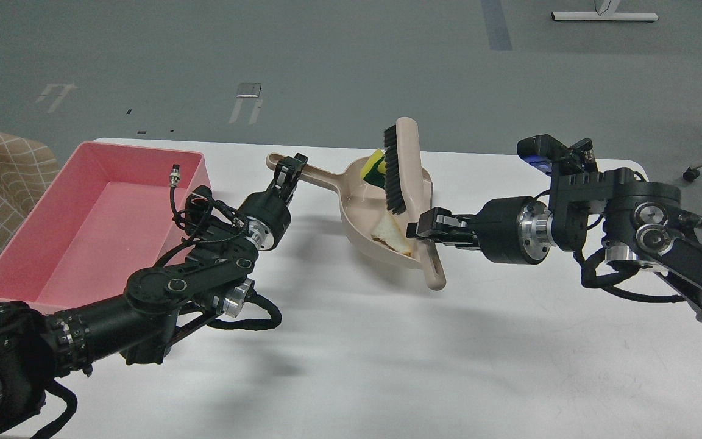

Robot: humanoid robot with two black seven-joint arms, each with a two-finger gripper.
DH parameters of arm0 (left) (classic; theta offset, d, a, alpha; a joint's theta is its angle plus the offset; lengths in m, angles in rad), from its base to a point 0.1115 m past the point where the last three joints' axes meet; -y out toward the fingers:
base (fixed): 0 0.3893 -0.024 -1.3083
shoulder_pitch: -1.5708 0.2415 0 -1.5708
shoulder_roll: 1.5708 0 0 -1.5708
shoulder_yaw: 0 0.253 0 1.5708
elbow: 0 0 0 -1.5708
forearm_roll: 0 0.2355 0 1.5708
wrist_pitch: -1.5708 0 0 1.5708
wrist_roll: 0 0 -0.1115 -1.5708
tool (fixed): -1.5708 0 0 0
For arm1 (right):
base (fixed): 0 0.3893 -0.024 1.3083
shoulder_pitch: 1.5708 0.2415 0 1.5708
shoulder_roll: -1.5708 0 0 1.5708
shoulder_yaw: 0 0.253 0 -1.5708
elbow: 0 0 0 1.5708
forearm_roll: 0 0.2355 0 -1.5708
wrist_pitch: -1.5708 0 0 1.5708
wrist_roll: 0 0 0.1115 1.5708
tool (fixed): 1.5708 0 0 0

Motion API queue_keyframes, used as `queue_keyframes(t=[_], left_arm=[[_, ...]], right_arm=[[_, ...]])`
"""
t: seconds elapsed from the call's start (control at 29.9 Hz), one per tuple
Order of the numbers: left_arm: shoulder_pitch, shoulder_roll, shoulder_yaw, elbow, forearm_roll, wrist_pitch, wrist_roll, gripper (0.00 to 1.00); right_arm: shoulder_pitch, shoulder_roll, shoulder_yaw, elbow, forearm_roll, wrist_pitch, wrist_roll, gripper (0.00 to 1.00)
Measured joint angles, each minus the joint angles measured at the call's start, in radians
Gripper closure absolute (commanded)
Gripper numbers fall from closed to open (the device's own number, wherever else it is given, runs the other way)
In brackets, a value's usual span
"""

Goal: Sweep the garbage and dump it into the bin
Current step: 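Brush the debris deeper into the dustpan with the right gripper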

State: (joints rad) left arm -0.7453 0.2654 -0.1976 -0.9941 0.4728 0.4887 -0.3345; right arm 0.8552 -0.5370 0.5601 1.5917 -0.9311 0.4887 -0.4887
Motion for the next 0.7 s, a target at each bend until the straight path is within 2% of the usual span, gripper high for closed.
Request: queue_keyframes(t=[0.7], left_arm=[[0.003, -0.002, -0.014, 0.001, -0.005, 0.000, 0.000, 1.00]], right_arm=[[0.020, -0.019, -0.013, 0.000, -0.001, 0.000, 0.000, 0.99]])
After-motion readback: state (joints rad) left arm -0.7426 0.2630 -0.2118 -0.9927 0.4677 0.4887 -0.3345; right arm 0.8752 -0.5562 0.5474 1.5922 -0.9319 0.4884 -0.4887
